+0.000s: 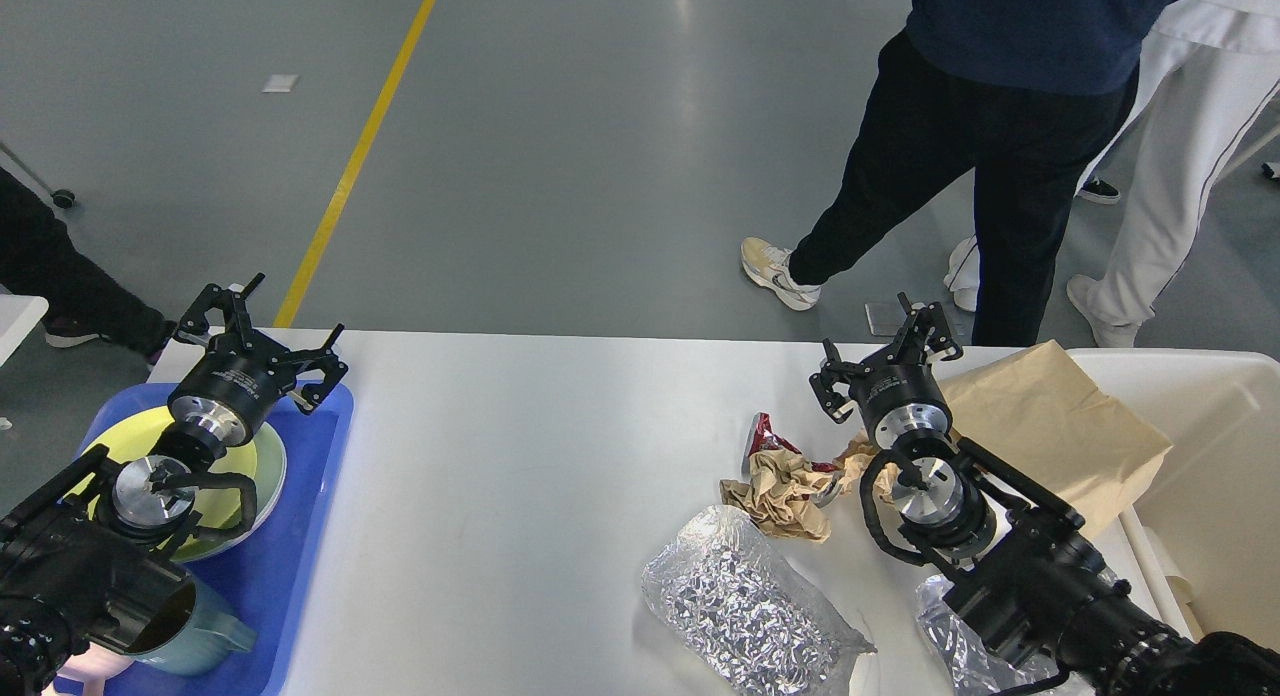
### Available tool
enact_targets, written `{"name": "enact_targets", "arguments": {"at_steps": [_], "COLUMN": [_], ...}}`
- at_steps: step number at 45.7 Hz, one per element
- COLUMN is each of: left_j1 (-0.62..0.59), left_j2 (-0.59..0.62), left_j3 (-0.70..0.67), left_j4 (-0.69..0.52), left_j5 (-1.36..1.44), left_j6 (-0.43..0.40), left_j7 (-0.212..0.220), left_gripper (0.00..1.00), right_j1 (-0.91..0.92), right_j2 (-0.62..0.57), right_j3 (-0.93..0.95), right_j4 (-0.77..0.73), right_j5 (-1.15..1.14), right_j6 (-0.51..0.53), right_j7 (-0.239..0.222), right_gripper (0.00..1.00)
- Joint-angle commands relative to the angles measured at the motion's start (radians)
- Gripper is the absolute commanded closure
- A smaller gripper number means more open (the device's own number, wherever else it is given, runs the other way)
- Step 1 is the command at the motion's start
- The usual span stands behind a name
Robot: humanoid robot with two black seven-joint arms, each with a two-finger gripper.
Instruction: Tidy desktop
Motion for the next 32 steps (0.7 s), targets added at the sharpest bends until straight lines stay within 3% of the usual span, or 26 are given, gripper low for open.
{"name": "enact_targets", "arguments": {"at_steps": [1, 11, 25, 32], "left_j1": [0.000, 0.000, 0.000, 0.000], "left_j2": [0.001, 0.001, 0.001, 0.001], "left_j3": [0.000, 0.000, 0.000, 0.000], "left_j4": [0.000, 0.000, 0.000, 0.000], "left_j5": [-0.001, -0.001, -0.001, -0.001], "left_j6": [0.000, 0.000, 0.000, 0.000], "left_j7": [0.000, 0.000, 0.000, 0.000], "left_gripper": [0.04, 0.04, 0.04, 0.04], "right_j1": [0.005, 0.014, 0.041, 0.041], "right_j2": [0.000, -0.007, -0.135, -0.141], "right_j3": [0.000, 0.002, 0.005, 0.003], "right_j4": [-0.003, 0.015, 0.006, 0.003], "right_j5": [0.000, 0.002, 0.006, 0.006], "right_j6": [-0.003, -0.003, -0.005, -0.002], "right_j7": [-0.005, -0.008, -0.008, -0.009], "right_gripper": [0.00, 0.00, 0.00, 0.00]}}
